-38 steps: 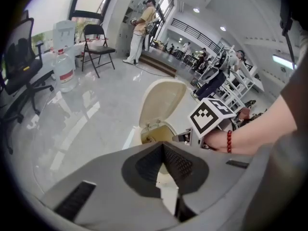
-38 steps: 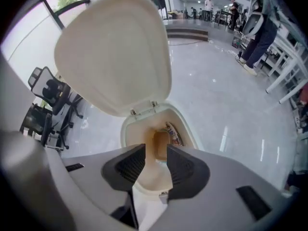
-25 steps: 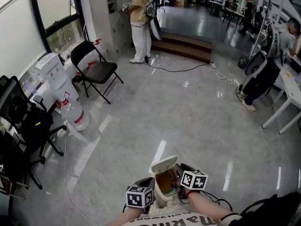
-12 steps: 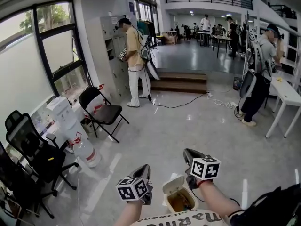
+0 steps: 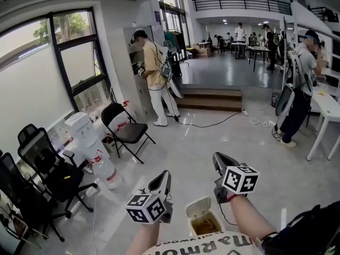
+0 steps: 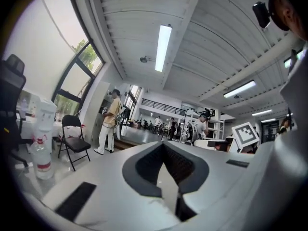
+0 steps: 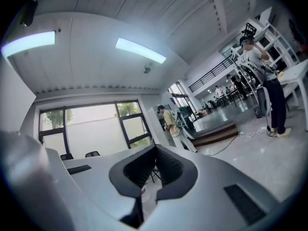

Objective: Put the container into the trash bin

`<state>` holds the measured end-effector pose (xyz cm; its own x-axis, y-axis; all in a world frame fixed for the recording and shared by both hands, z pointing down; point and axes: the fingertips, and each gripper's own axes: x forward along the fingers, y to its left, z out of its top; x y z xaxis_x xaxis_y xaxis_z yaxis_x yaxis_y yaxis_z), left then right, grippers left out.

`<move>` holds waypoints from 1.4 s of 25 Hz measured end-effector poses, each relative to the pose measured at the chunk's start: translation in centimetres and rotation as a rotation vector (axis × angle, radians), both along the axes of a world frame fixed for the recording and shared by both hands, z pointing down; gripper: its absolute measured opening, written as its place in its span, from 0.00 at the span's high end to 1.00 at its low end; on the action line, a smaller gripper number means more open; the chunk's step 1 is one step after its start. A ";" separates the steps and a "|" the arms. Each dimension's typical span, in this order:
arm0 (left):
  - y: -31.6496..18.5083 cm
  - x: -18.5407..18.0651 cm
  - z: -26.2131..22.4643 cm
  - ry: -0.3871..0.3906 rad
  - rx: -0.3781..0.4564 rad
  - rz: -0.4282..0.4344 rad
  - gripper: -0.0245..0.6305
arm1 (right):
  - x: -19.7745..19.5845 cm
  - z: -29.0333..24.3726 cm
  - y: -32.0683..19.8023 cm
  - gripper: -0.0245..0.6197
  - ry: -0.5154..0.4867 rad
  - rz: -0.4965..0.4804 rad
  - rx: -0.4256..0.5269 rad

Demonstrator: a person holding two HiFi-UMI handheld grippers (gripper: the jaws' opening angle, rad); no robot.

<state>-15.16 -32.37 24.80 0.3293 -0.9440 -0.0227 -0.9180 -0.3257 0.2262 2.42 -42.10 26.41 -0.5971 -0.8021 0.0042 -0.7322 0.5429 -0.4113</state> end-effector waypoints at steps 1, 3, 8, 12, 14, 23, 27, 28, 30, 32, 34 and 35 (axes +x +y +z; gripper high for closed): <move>0.3 0.1 0.0 0.022 -0.004 -0.014 0.93 | 0.2 -0.1 0.1 0.96 -0.007 -0.012 -0.004; 1.0 0.8 0.3 0.044 -0.015 -0.038 0.93 | 0.7 0.2 0.7 0.96 -0.004 -0.048 -0.016; 3.2 4.8 1.1 0.030 -0.028 -0.120 0.93 | 5.0 0.5 2.7 0.96 0.069 -0.091 0.007; 5.3 8.5 2.3 0.045 -0.036 -0.192 0.93 | 9.5 1.8 4.4 0.96 0.108 -0.103 0.002; 6.5 10.6 3.2 0.055 -0.051 -0.201 0.93 | 11.5 2.8 5.5 0.96 0.122 -0.111 -0.009; 11.7 18.1 7.0 0.015 -0.116 -0.193 0.93 | 18.8 7.6 10.4 0.96 0.109 -0.108 -0.093; 13.4 19.2 8.5 0.022 -0.142 -0.217 0.93 | 20.1 8.9 12.0 0.96 0.129 -0.124 -0.096; 13.8 19.2 8.7 0.025 -0.146 -0.221 0.93 | 20.1 9.1 12.3 0.96 0.134 -0.128 -0.096; 14.5 19.4 8.9 0.028 -0.151 -0.228 0.93 | 20.1 9.4 12.9 0.96 0.141 -0.137 -0.100; 15.1 19.6 9.2 0.027 -0.154 -0.233 0.93 | 19.9 9.7 13.5 0.96 0.142 -0.149 -0.104; 15.5 19.7 9.6 0.025 -0.158 -0.236 0.93 | 19.6 10.0 13.9 0.96 0.146 -0.159 -0.104; 15.6 19.7 9.8 0.025 -0.162 -0.238 0.93 | 19.5 10.2 14.0 0.96 0.148 -0.163 -0.103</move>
